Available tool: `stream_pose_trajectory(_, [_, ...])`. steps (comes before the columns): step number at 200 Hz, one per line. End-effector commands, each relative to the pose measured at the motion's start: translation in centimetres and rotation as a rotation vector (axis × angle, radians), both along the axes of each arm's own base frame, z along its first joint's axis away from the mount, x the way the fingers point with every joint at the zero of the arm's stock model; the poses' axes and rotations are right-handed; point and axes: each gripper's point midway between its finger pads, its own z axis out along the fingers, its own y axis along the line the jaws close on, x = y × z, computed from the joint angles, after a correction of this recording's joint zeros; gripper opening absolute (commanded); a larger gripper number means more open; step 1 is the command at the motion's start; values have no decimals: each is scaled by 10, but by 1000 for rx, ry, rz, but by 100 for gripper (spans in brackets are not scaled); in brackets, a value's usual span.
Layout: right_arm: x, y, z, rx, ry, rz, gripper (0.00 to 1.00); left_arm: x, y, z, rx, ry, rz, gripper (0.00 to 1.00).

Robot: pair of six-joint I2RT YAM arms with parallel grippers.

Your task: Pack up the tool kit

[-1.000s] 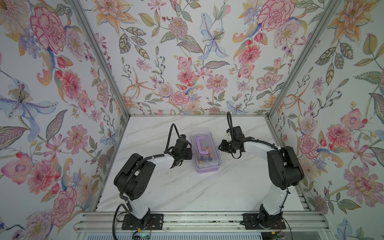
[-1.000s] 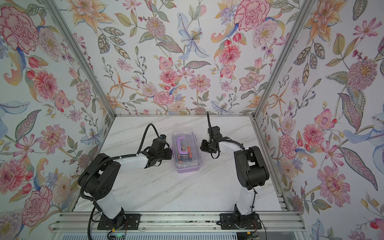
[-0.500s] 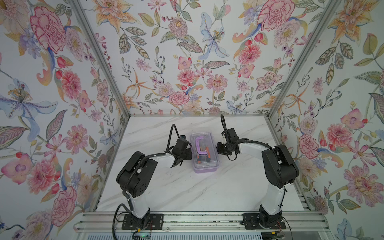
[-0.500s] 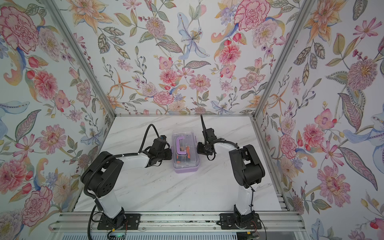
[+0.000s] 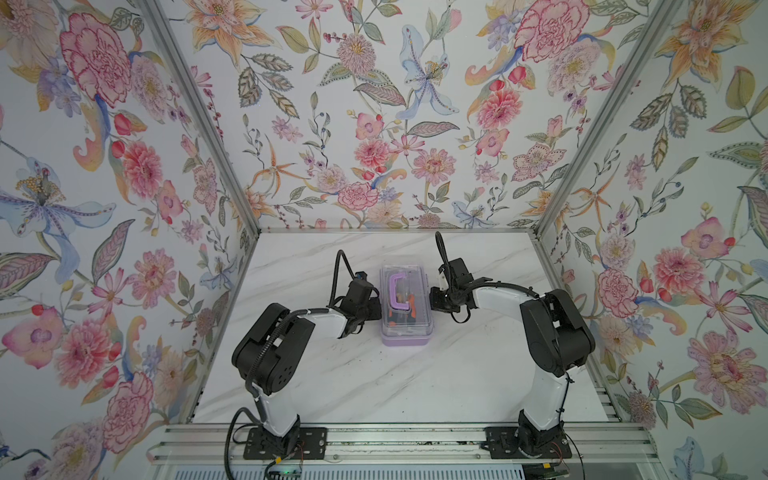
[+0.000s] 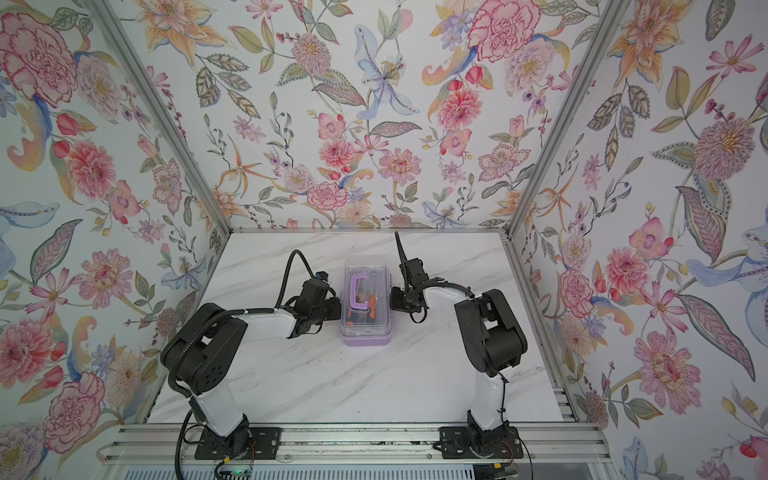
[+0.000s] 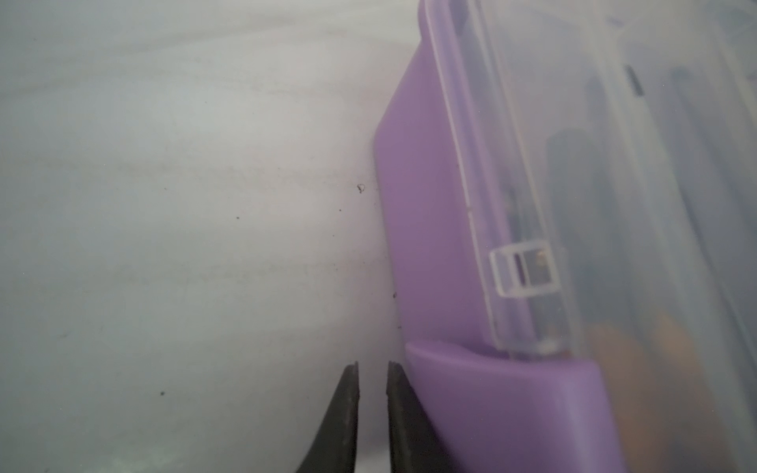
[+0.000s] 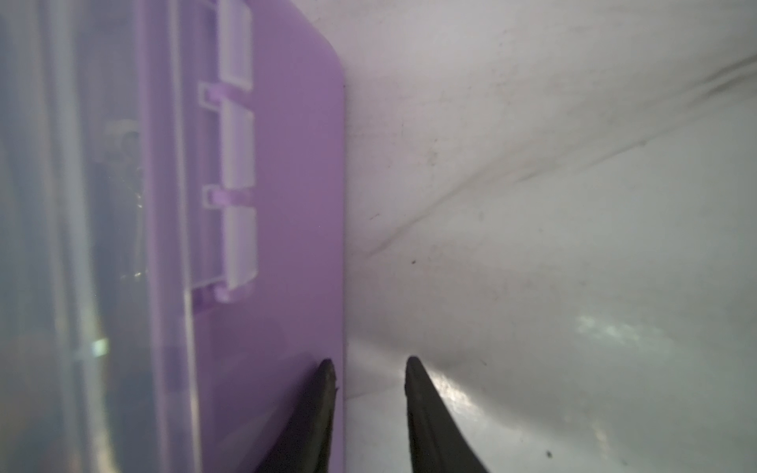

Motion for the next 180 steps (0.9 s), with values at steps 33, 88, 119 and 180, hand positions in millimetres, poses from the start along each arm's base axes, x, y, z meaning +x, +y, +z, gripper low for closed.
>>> stream_pose_trajectory(33, [1,39,14,159,-15,65,31,-9,-59,66,-293,-206,-206,18])
stream_pose_trajectory(88, [-5,62,11,151,-8,117,28,-23,-95,77,-332,-244,-309,17])
stream_pose_trajectory(119, [1,48,14,142,-20,85,28,-27,-89,81,-334,-255,-299,17])
stream_pose_trajectory(180, [20,-7,35,44,-93,-2,29,-31,-34,78,-79,-255,-150,37])
